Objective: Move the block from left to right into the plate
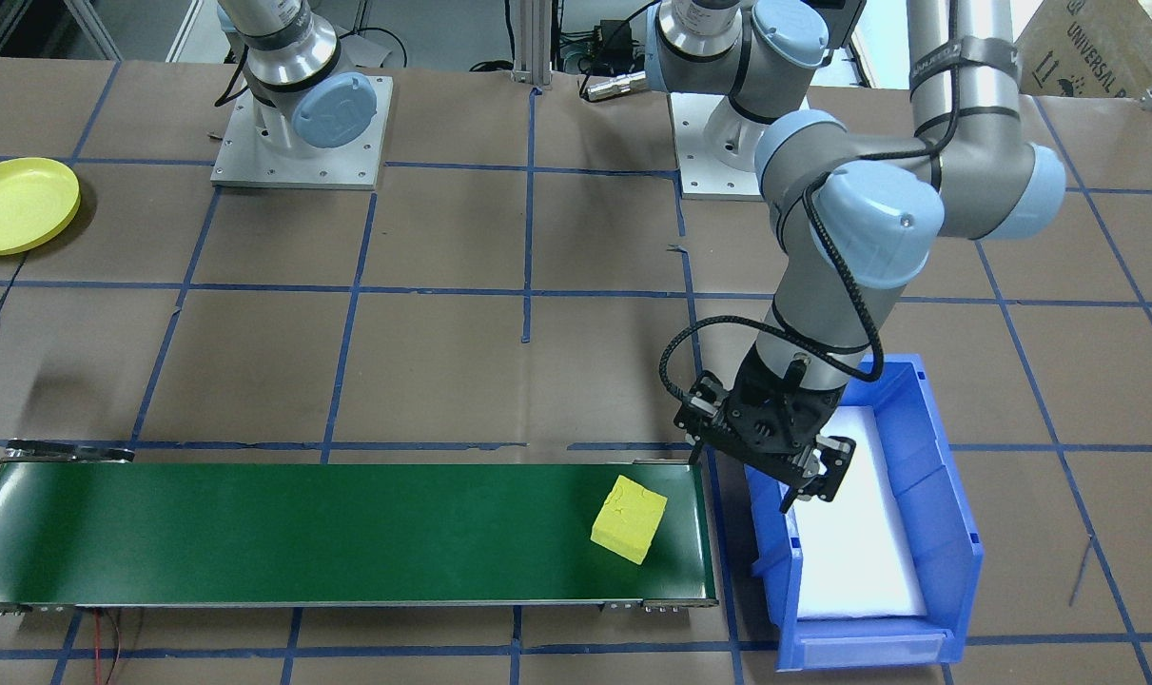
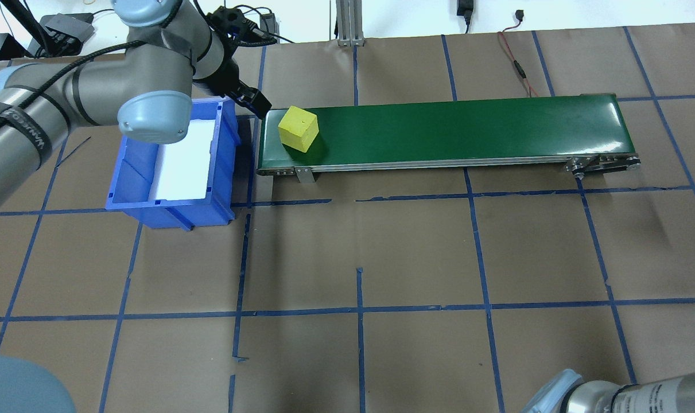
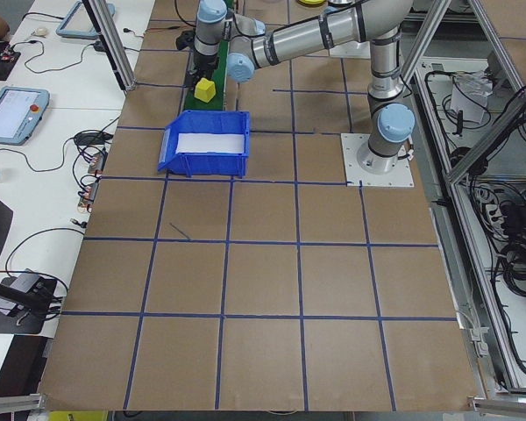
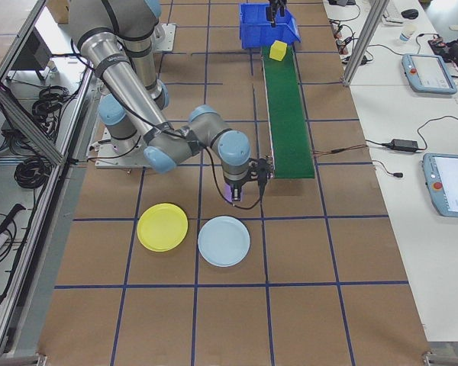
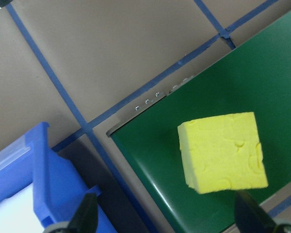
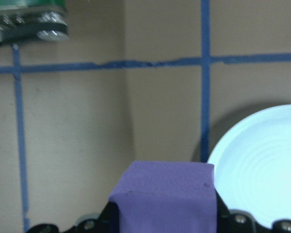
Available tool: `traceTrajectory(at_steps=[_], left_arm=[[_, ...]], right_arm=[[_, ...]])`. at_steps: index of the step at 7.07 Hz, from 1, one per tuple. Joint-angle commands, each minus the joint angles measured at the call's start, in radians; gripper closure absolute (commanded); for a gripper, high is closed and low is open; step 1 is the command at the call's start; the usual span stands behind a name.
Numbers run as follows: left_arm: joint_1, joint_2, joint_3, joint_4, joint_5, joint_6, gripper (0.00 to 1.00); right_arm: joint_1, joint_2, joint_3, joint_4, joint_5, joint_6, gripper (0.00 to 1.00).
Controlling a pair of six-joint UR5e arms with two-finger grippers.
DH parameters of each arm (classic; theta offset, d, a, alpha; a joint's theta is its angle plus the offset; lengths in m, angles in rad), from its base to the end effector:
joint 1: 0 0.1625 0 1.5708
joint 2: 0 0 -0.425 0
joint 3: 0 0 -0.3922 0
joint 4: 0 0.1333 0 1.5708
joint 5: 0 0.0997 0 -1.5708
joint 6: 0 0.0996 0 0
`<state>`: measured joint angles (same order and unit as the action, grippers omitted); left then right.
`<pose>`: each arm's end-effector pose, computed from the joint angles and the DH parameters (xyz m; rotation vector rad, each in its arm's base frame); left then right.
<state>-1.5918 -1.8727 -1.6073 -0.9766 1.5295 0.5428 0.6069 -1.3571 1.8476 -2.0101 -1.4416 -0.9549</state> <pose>-0.1504 -0.6149 0.3670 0.8673 2.9653 -0.4003 -0.3525 -0.4227 0.2893 0.0186 3.0233 -0.1157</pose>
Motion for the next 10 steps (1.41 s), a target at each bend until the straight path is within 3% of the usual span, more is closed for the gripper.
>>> traceTrajectory(at_steps=[1,2,3,4,5,6,8,9,10], left_arm=[[0.074,0.151,0.006,-0.237,0.067,0.000,0.00],[0.120,0.205,0.000,-0.340,0.075,0.000,0.00],[0.148,0.234,-0.002,-0.416,0.115,0.002,0.00],[0.150,0.243,0.006,-0.425,0.127,0.000,0.00],[0.148,0.248,0.007,-0.424,0.117,-0.003,0.00],[0.148,0.253,0.003,-0.422,0.123,0.000,0.00],[0.148,0.267,-0.012,-0.407,0.121,-0.004,0.00],[0.148,0.267,-0.013,-0.407,0.116,-0.006,0.00],[0.141,0.267,-0.011,-0.407,0.115,-0.035,0.00]], right_arm=[[-0.140,0.118,0.032,-0.222,-0.003,-0.152,0.57],[-0.178,0.177,0.006,-0.248,-0.002,-0.166,0.51],[-0.182,0.188,-0.016,-0.248,0.000,-0.165,0.32],[-0.182,0.188,-0.012,-0.240,-0.005,-0.157,0.00],[-0.182,0.185,-0.024,-0.237,0.000,-0.154,0.00],[-0.180,0.170,-0.060,-0.182,0.006,-0.144,0.00],[-0.083,0.158,-0.134,0.033,0.007,0.041,0.00],[0.033,0.112,-0.136,0.042,0.036,0.142,0.00],[0.110,0.110,-0.134,0.041,0.111,0.291,0.00]])
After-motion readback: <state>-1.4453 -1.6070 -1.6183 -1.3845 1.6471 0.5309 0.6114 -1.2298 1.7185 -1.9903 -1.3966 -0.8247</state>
